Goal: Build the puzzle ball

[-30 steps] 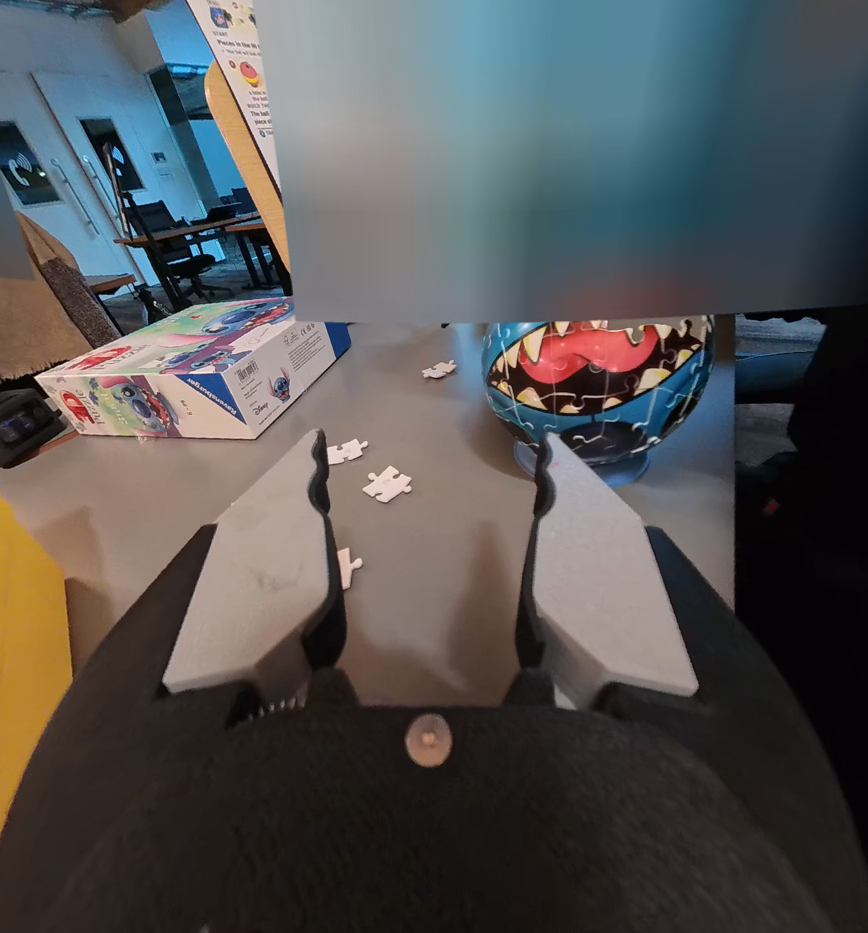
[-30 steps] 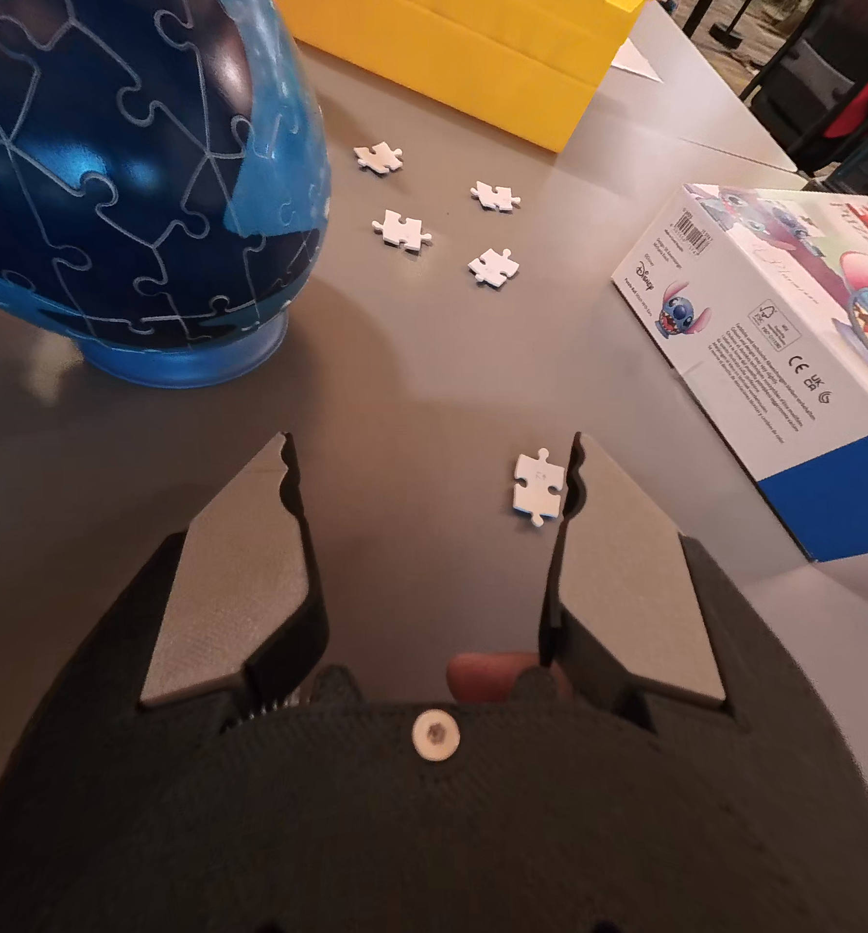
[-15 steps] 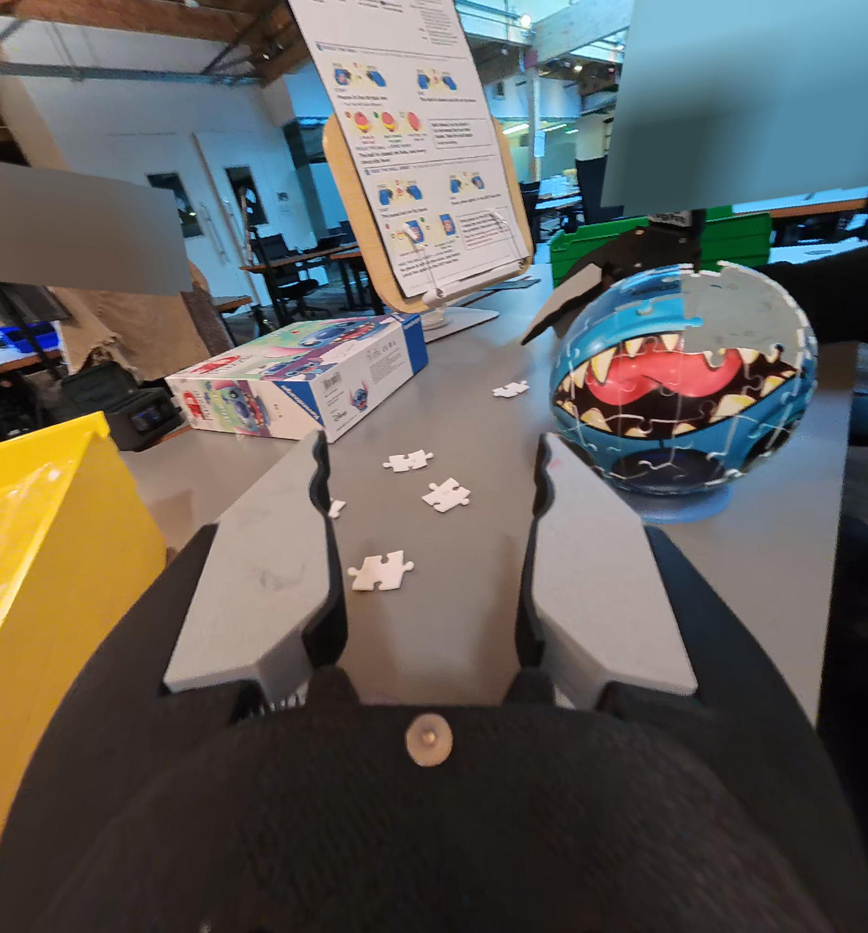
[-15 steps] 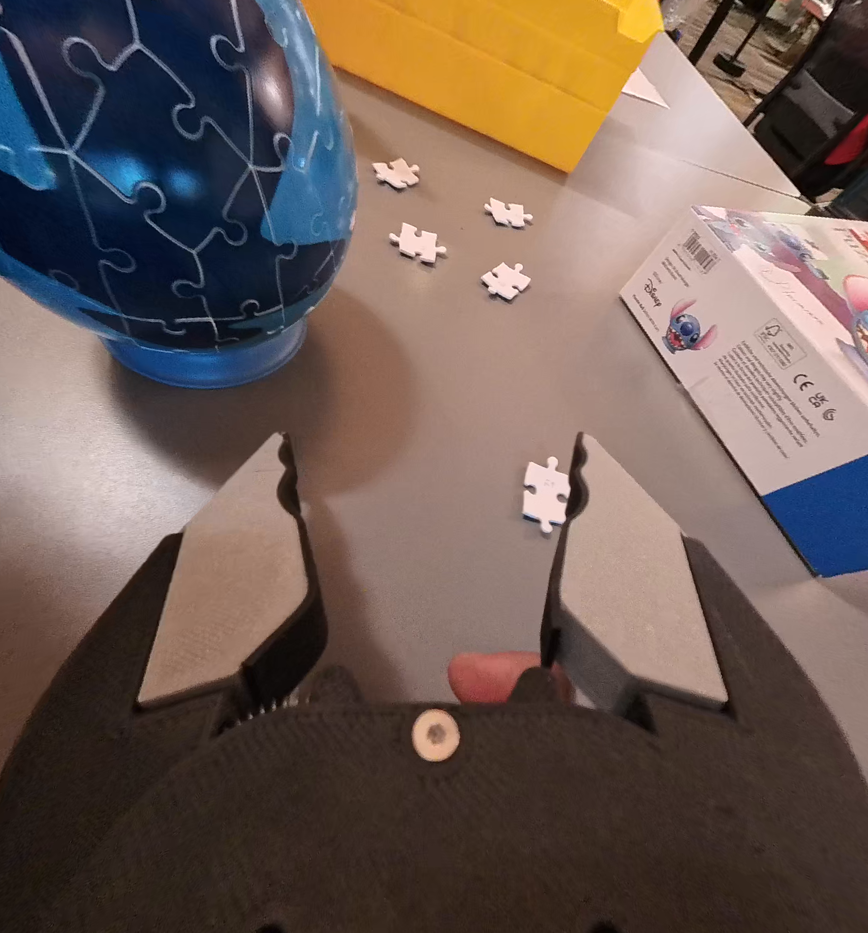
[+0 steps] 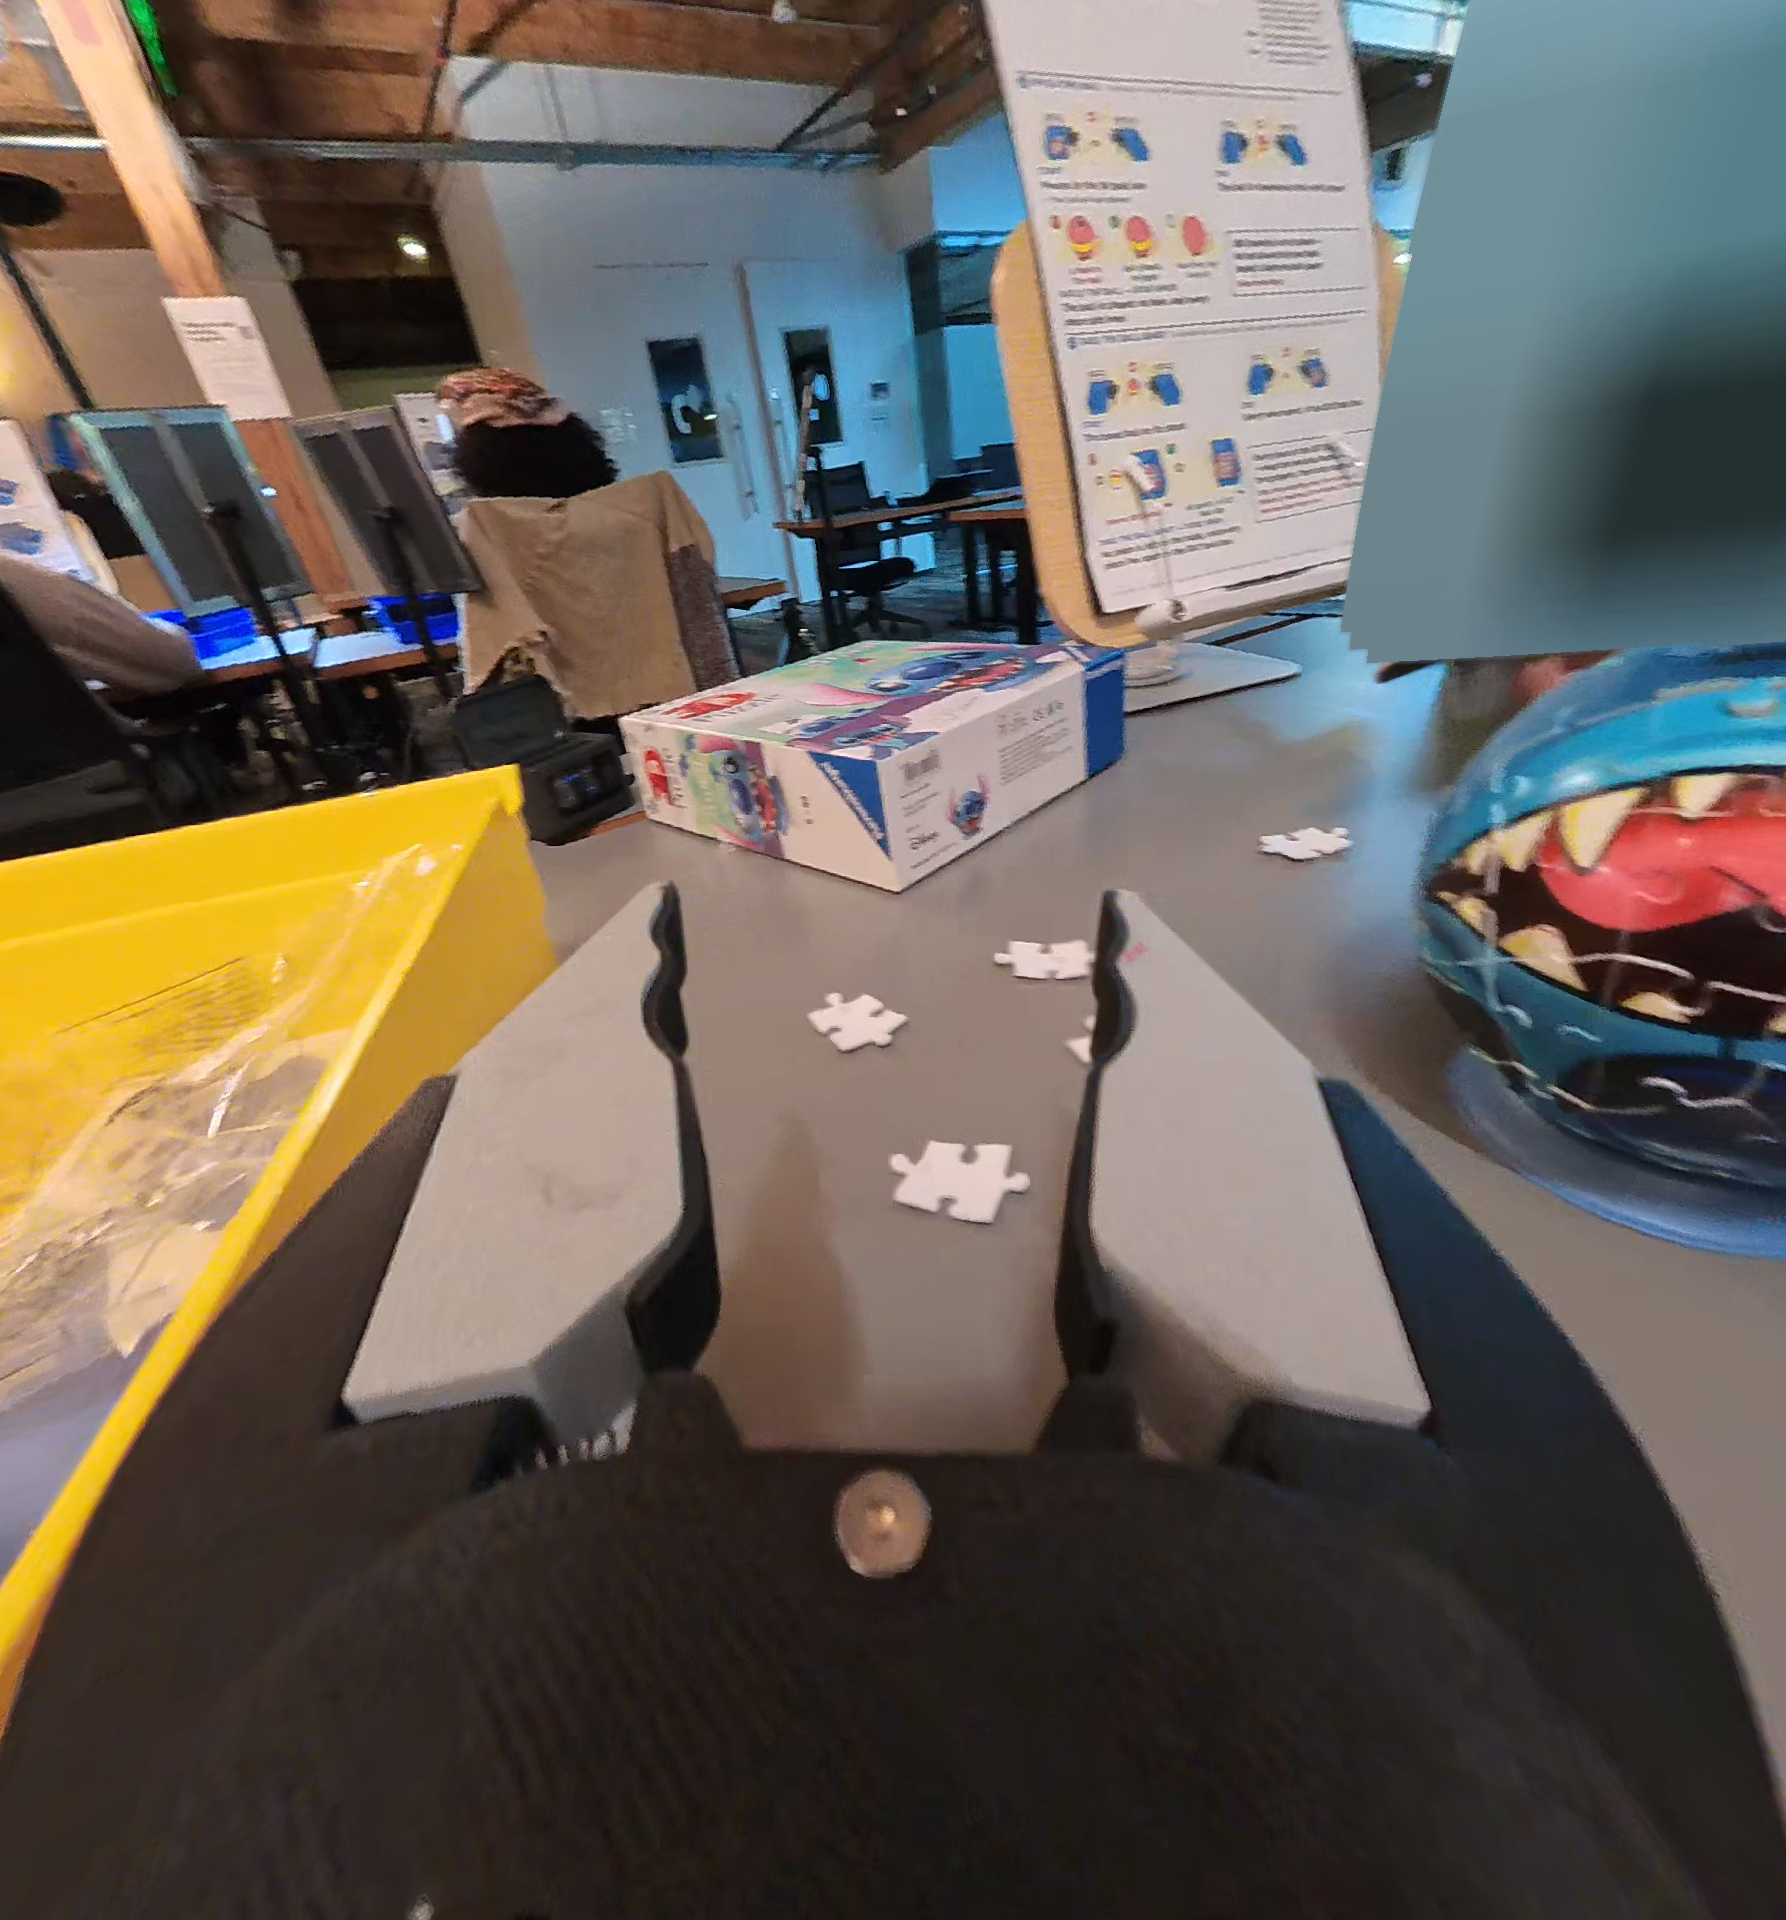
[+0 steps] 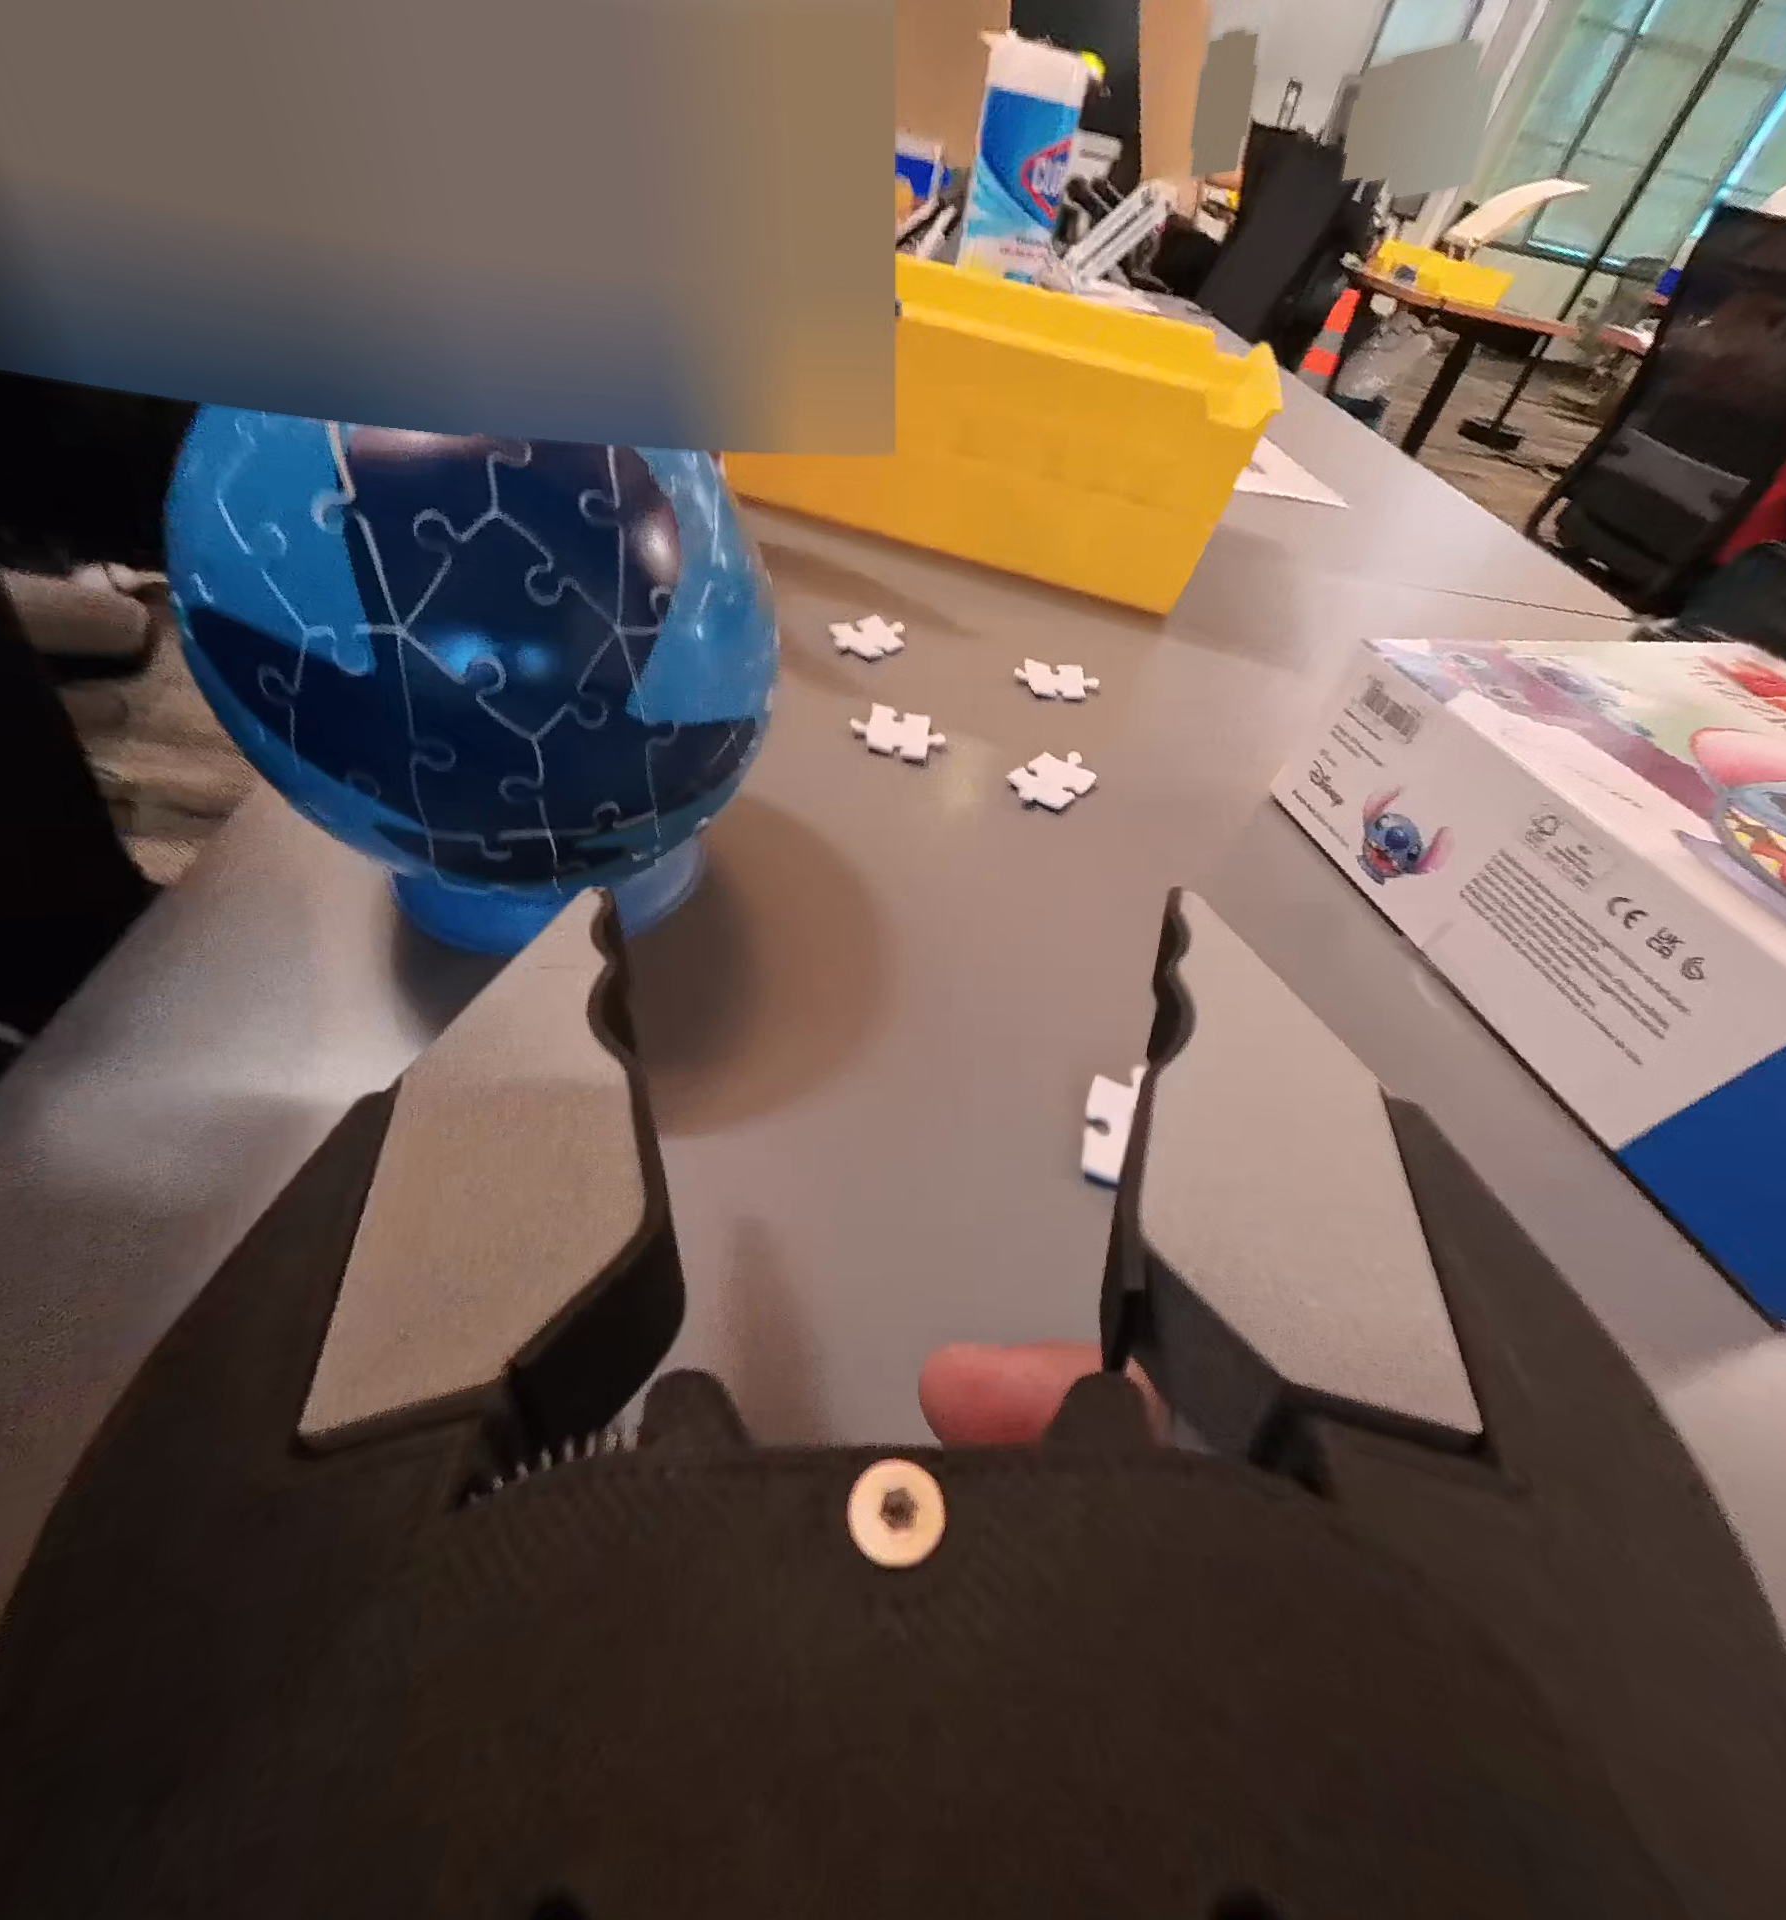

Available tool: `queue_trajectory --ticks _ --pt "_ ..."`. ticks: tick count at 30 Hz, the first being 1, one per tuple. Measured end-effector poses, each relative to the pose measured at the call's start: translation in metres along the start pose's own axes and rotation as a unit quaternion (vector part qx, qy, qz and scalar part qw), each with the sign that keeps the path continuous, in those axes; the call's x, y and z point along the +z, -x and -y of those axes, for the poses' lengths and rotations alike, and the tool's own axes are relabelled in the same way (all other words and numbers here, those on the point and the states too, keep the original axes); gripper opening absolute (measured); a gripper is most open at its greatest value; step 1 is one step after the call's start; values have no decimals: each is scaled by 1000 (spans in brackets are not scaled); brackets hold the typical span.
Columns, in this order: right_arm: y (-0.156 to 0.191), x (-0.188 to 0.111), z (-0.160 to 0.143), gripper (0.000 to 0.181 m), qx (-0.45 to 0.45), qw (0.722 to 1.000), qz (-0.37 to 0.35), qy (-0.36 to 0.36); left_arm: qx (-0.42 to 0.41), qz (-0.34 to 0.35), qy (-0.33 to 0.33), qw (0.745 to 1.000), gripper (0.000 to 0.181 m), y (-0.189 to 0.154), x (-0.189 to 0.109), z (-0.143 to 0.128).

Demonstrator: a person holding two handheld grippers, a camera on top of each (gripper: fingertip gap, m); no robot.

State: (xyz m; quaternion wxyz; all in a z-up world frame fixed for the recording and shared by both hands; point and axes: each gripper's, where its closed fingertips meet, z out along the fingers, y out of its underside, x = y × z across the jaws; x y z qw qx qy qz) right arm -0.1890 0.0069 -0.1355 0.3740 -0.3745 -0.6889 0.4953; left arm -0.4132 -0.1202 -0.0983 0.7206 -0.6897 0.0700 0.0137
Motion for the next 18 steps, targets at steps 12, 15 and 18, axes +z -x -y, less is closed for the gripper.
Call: queue_trajectory --ticks 12,15,18 --pt "-6 -7 10 100 22 999 4 -41 -20 41 0 999 77 15 0 -1" --pt "-25 -10 6 101 14 998 -49 -34 -22 35 0 999 75 14 0 0" --pt "-46 -16 4 102 31 994 -97 -33 -32 24 -6 999 75 13 -1 1"
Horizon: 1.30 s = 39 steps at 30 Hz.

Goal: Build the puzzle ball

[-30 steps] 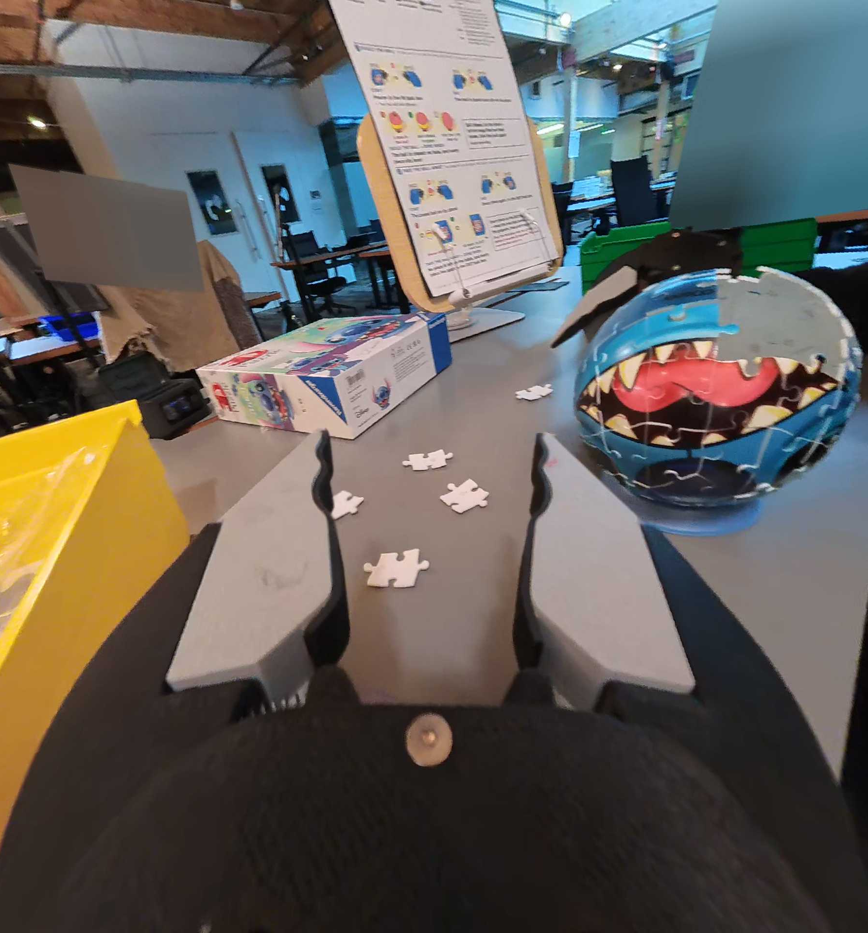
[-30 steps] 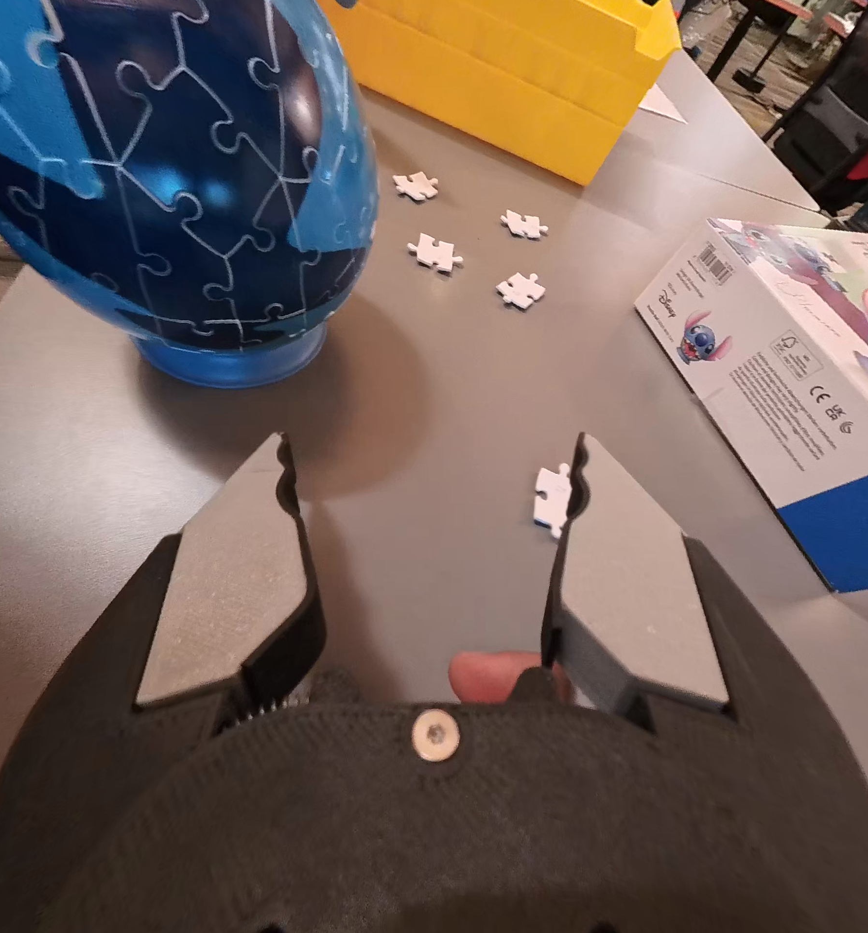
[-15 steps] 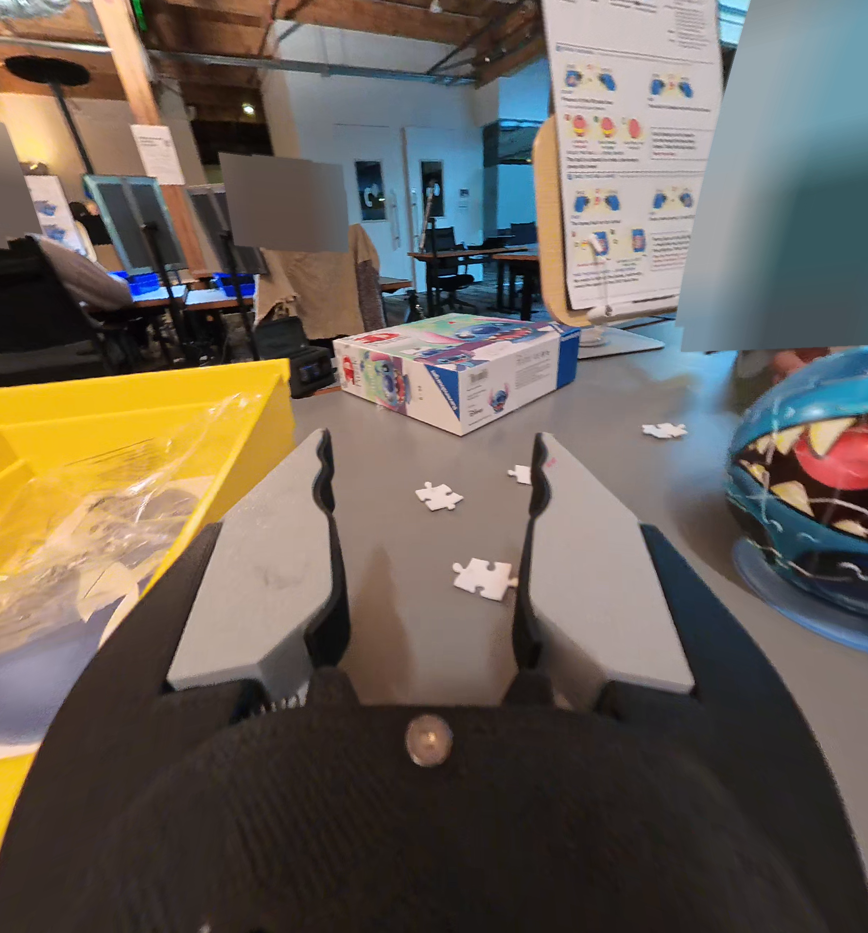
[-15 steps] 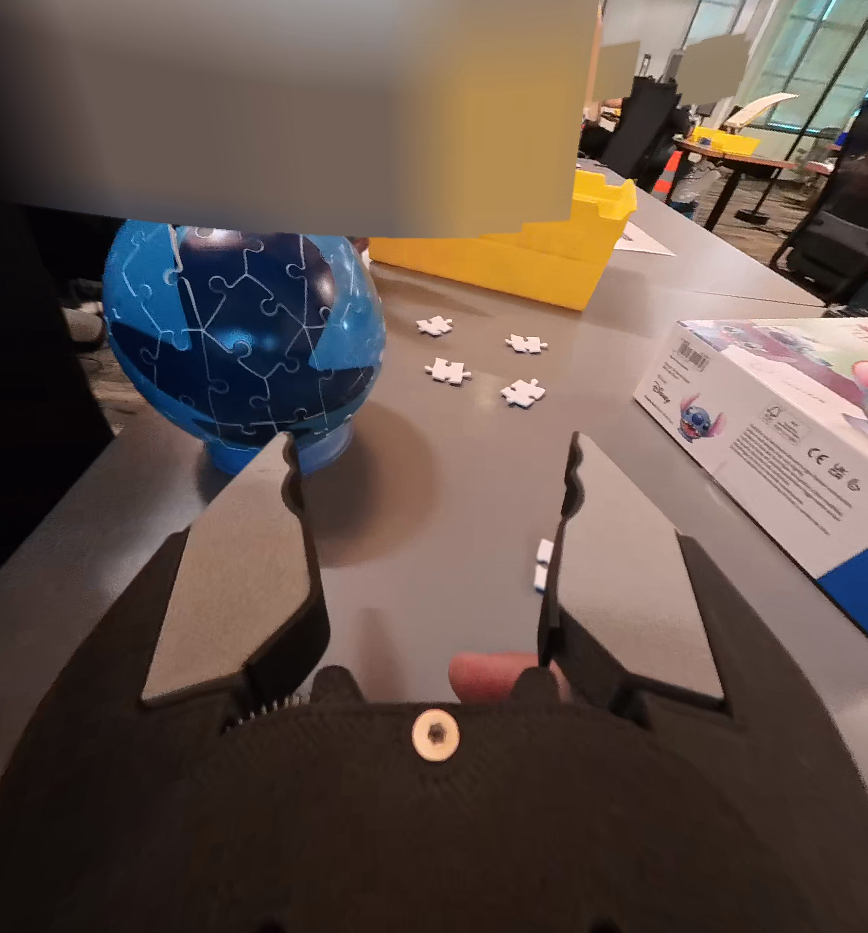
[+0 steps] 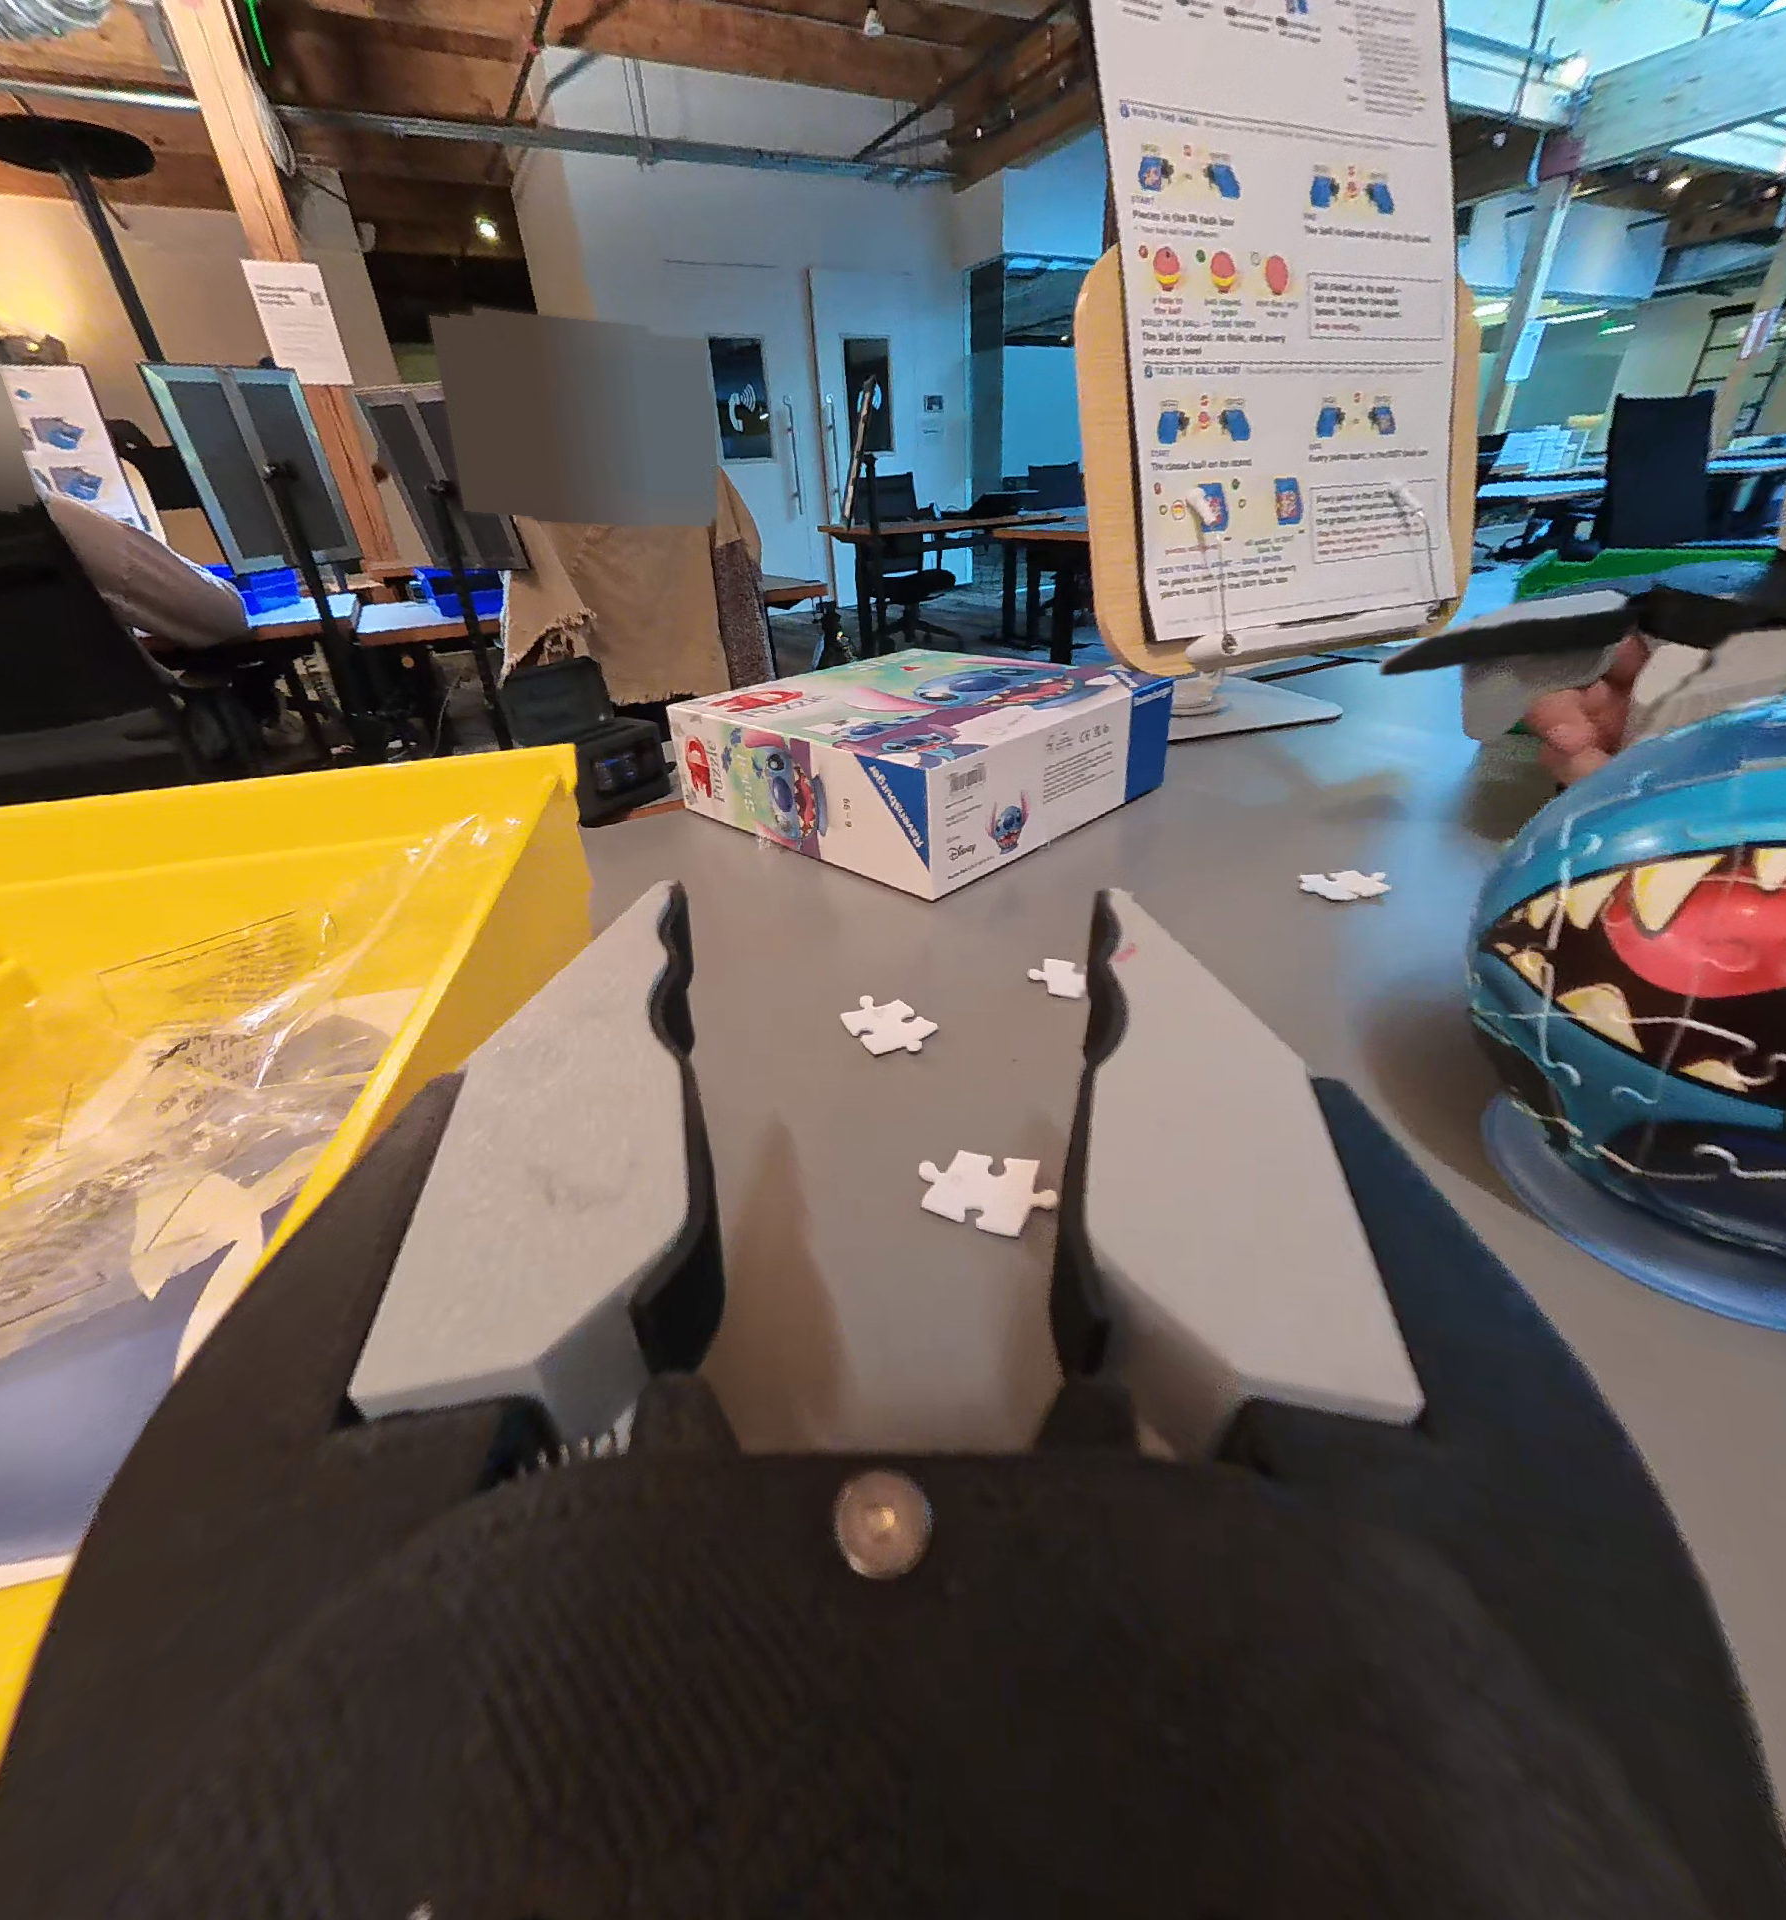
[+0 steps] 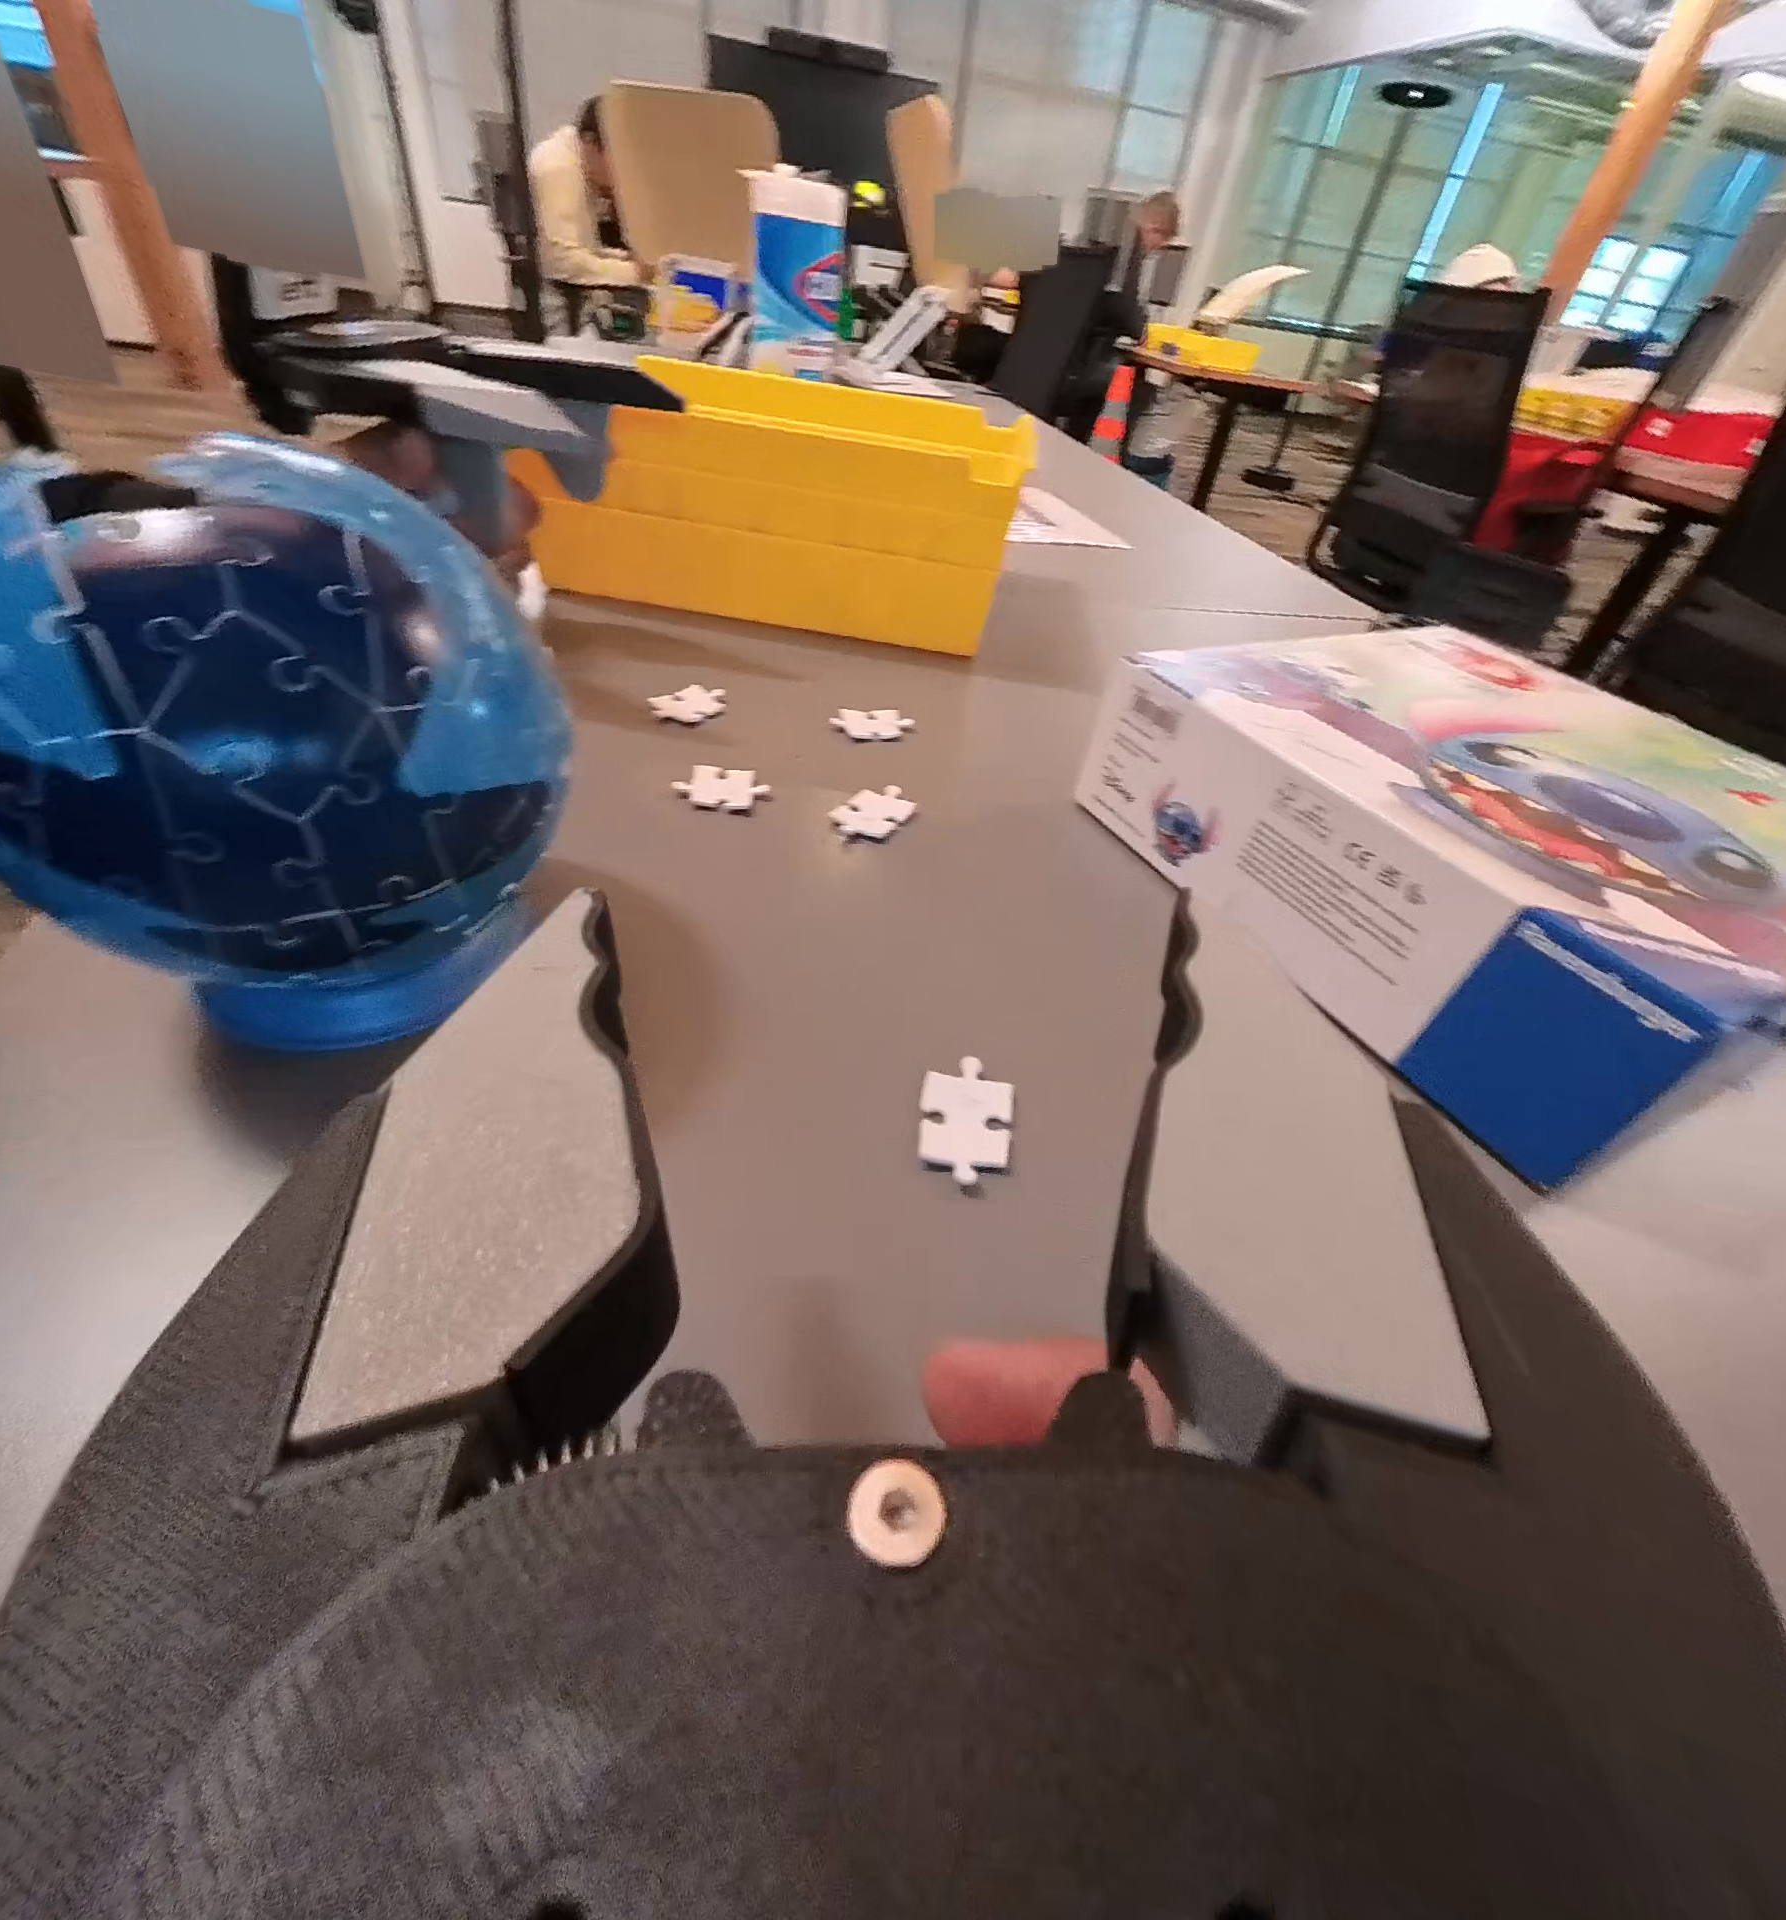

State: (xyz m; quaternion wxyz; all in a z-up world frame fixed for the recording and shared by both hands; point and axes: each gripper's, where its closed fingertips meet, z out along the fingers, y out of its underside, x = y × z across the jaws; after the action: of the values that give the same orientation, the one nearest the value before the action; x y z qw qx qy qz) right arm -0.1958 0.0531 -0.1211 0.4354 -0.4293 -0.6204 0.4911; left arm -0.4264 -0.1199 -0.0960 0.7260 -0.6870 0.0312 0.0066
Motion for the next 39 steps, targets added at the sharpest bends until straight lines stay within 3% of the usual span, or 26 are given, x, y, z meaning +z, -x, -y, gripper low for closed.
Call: queue_trajectory --ticks 7,15,24,39 --pt "-30 -15 -13 107 8 995 -90 36 7 -43 -31 999 78 -22 -6 8" --pt "-22 -28 -18 106 1 990 -128 58 9 -22 -40 999 78 -25 -15 11" --pt "-16 -31 -21 106 -6 989 -132 70 4 2 -42 999 75 -18 -16 11" --pt "-2 -23 -27 101 -6 993 -71 91 10 -60 -46 997 75 -36 -15 12"
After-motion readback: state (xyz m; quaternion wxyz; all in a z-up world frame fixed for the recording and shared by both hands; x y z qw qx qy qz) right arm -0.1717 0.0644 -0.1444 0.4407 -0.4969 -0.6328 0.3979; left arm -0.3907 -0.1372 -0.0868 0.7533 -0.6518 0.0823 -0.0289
